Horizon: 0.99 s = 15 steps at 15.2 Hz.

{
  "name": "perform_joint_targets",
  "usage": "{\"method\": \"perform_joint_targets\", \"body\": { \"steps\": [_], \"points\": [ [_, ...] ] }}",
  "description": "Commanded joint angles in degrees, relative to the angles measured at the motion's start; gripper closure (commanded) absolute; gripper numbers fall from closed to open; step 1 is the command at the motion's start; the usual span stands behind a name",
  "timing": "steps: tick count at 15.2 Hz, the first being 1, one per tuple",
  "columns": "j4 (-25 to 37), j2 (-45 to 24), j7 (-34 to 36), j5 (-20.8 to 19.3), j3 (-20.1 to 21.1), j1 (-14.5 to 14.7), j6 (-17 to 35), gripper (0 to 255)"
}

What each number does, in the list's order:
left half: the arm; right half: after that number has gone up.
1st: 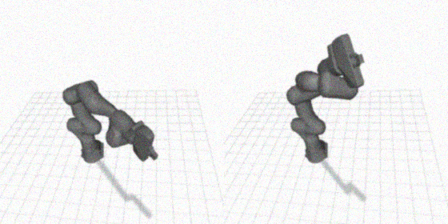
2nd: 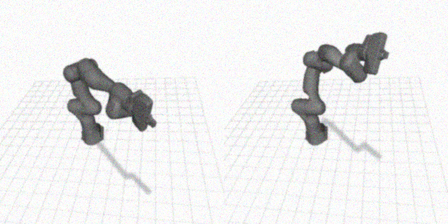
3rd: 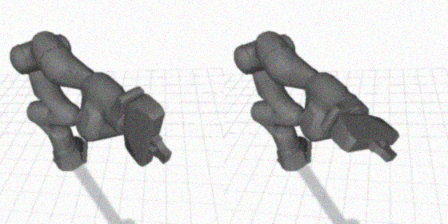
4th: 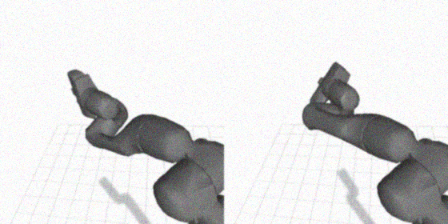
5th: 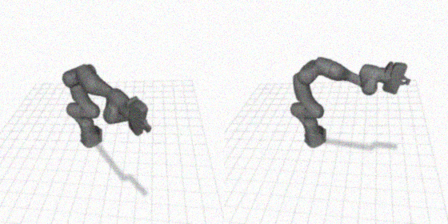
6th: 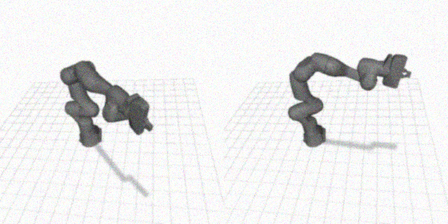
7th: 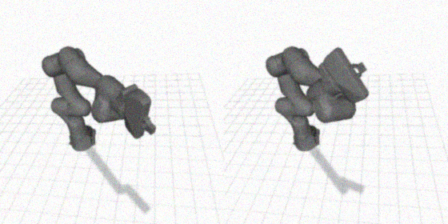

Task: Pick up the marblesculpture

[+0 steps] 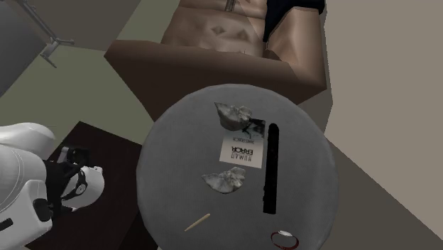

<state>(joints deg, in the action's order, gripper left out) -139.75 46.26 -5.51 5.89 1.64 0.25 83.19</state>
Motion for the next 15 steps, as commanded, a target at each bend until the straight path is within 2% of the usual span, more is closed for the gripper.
{"method": "perform_joint_targets", "body": {
  "steps": [1,8,15],
  "points": [
    [0.0,0.0,0.0,0.0,0.0,0.0,0.0,0],
    [5.3,-12.3,4.7,5.4,5.9,2.9,6.7,0],
    [13.9,-25.8,9.3,8.2,11.2,5.1,11.9,0]
  ]
}}
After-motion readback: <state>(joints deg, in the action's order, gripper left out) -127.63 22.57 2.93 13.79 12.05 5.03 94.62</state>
